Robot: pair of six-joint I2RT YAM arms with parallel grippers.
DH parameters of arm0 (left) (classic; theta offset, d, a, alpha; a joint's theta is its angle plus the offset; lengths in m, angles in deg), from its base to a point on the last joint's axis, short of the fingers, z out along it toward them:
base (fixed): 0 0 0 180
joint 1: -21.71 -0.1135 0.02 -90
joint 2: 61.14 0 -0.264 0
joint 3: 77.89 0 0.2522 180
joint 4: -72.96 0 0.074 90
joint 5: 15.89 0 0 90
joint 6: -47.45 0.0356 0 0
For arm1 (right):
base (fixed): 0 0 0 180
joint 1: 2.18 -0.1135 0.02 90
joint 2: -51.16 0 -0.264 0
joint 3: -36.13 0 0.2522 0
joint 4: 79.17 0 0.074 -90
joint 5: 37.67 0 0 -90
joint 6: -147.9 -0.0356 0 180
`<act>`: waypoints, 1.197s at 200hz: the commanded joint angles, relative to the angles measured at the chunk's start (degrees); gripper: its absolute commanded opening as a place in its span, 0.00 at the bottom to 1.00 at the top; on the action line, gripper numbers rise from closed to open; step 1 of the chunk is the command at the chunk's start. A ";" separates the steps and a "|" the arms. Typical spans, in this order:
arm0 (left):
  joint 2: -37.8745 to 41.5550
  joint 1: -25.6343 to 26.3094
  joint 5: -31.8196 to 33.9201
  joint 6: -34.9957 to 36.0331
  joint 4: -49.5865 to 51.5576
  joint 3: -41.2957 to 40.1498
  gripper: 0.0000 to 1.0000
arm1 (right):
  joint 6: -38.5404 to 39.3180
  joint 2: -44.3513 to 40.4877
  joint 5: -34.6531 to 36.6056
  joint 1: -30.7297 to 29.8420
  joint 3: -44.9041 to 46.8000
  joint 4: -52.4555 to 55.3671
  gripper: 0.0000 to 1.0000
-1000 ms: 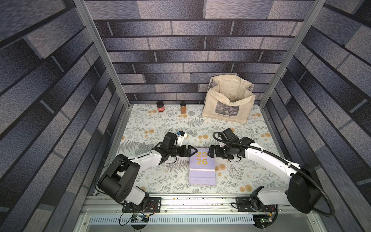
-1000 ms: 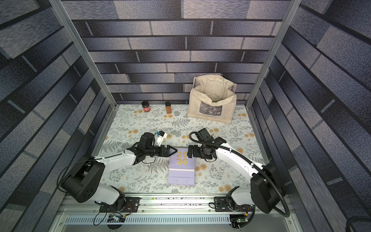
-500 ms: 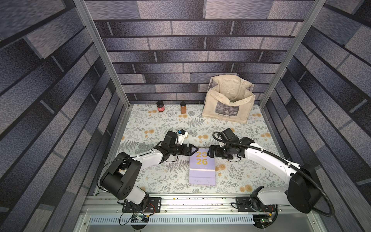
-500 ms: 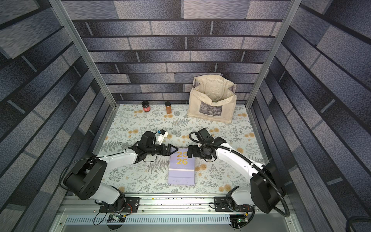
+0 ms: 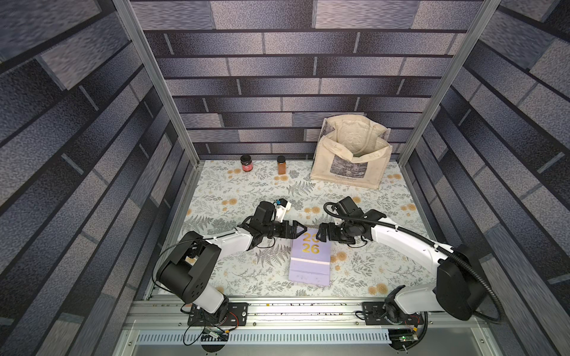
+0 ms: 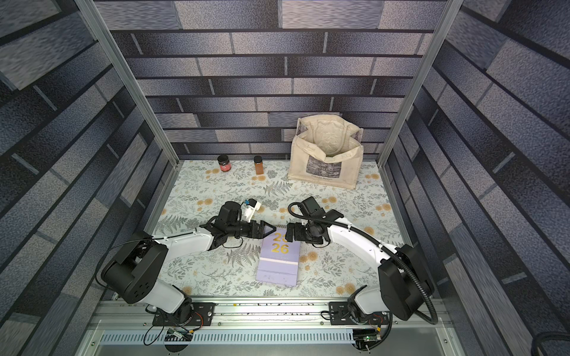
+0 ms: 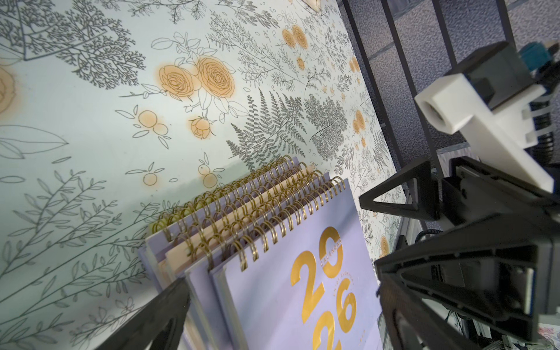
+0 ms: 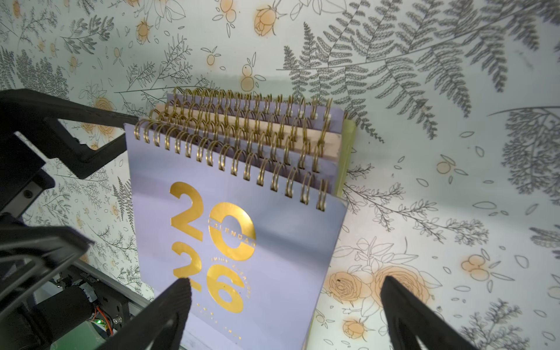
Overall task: Stack the calendars
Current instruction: Adjust the calendar at the calendar.
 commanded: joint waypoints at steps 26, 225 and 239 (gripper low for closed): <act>5.67 -2.94 1.95 0.55 3.26 -1.97 1.00 | -0.40 1.73 -0.40 -0.57 -2.45 -0.73 0.99; 15.90 -12.18 6.15 2.53 9.77 -7.06 1.00 | -0.87 4.39 2.78 -3.21 -5.31 2.06 0.99; 15.25 -12.17 3.93 1.26 7.45 -6.84 1.00 | -1.75 2.62 2.66 -3.13 -3.17 1.51 0.99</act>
